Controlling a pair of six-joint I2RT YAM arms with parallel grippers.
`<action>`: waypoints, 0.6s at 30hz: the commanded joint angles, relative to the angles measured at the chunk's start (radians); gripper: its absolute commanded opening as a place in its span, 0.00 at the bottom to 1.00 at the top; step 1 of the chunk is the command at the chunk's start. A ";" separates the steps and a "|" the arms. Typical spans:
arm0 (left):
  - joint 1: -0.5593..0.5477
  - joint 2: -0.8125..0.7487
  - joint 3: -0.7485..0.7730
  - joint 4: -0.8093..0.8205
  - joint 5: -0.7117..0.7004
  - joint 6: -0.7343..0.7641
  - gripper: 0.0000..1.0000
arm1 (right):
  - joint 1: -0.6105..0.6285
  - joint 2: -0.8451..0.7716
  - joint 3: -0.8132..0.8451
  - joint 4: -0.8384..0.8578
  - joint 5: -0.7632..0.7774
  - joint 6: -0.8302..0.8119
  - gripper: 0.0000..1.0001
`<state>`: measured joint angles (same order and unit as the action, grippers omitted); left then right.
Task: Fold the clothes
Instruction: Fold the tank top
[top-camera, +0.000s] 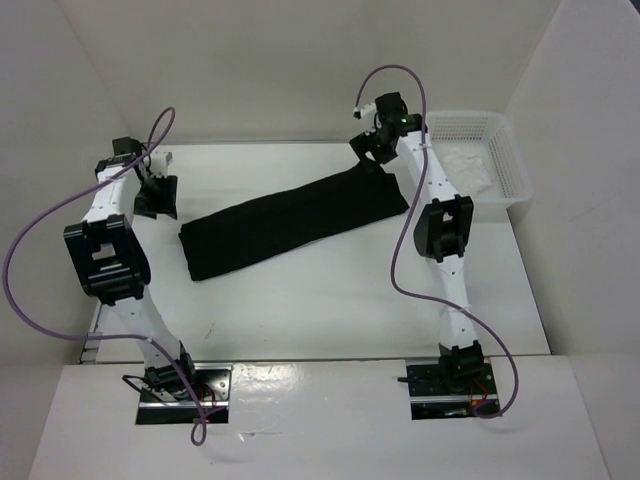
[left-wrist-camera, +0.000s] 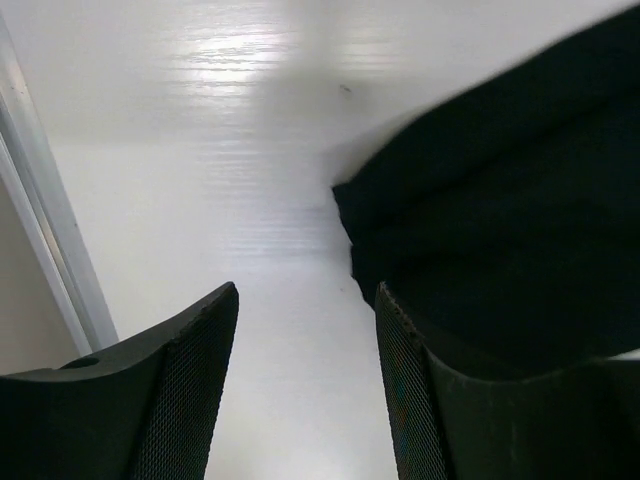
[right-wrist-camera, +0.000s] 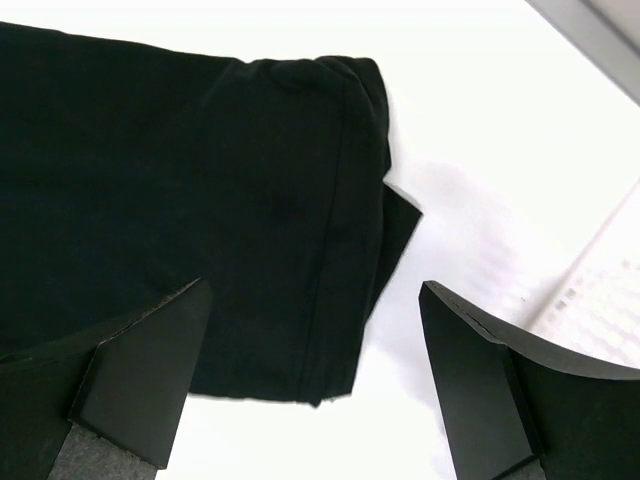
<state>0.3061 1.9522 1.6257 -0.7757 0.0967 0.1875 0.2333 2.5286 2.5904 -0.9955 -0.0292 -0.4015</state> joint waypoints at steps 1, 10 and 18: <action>-0.031 -0.121 -0.010 -0.069 0.075 0.033 0.65 | 0.008 -0.117 -0.027 -0.018 -0.017 0.012 0.93; -0.067 -0.059 -0.092 -0.089 0.207 0.043 0.61 | 0.008 -0.128 -0.068 -0.074 -0.110 0.012 0.93; -0.088 0.057 -0.063 -0.080 0.252 0.021 0.60 | 0.008 -0.055 -0.058 -0.083 -0.166 0.030 0.83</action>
<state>0.2295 1.9949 1.5406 -0.8513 0.2966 0.2077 0.2333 2.4580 2.5187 -1.0641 -0.1551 -0.3889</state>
